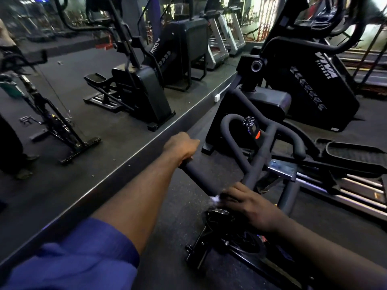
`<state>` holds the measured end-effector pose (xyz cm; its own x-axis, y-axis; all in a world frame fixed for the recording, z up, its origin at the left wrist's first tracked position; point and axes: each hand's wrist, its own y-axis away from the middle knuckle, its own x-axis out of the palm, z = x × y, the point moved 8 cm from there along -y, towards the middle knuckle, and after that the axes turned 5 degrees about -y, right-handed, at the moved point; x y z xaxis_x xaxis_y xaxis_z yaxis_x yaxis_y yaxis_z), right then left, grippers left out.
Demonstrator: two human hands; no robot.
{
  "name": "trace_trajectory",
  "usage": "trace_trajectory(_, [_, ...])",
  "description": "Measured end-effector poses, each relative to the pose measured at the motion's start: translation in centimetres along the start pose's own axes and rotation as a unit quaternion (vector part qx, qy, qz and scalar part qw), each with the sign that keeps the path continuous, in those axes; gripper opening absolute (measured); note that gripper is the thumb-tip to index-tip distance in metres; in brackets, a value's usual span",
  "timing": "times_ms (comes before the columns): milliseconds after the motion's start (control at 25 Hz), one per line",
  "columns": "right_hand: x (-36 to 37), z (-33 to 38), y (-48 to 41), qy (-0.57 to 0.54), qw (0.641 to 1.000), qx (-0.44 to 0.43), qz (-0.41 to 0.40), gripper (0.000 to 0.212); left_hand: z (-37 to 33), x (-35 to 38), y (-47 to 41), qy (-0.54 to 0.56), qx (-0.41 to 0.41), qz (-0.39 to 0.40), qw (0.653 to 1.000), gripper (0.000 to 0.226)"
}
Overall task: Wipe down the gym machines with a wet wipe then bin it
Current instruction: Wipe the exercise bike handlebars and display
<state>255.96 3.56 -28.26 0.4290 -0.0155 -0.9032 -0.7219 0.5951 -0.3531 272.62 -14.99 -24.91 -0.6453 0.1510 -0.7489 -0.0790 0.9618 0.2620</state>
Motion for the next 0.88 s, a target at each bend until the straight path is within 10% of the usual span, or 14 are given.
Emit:
trace_trajectory(160, [-4.0, -3.6, -2.1, -0.095, 0.982, 0.075, -0.143, 0.030, 0.1, -0.2, -1.2, -0.127, 0.015, -0.050, 0.991, 0.064])
trace_trajectory(240, [-3.8, -6.9, -5.6, -0.209, 0.908, 0.224, -0.285, 0.032, 0.0, -0.1, -1.2, -0.117, 0.011, -0.049, 0.992, 0.064])
trace_trajectory(320, [-0.6, -7.3, -7.4, -0.294, 0.877, 0.296, -0.240, 0.033, -0.1, -0.3, -1.3, -0.106, 0.023, -0.058, 0.992, 0.067])
trace_trajectory(560, [-2.9, -4.6, 0.9, -0.137, 0.990, 0.040, 0.021, 0.030, -1.7, -0.1, -0.2, -0.372, 0.056, -0.083, 0.923, 0.061])
trace_trajectory(760, [-1.0, -3.5, -1.9, -0.161, 0.982, 0.068, -0.067, 0.030, -3.9, 0.4, 2.1, -0.502, 0.094, -0.133, 0.850, 0.052])
trace_trajectory(880, [0.9, -0.1, 1.6, -0.113, 0.993, -0.037, 0.016, 0.019, -4.5, 0.5, 3.2, -0.519, 0.111, -0.146, 0.835, 0.051])
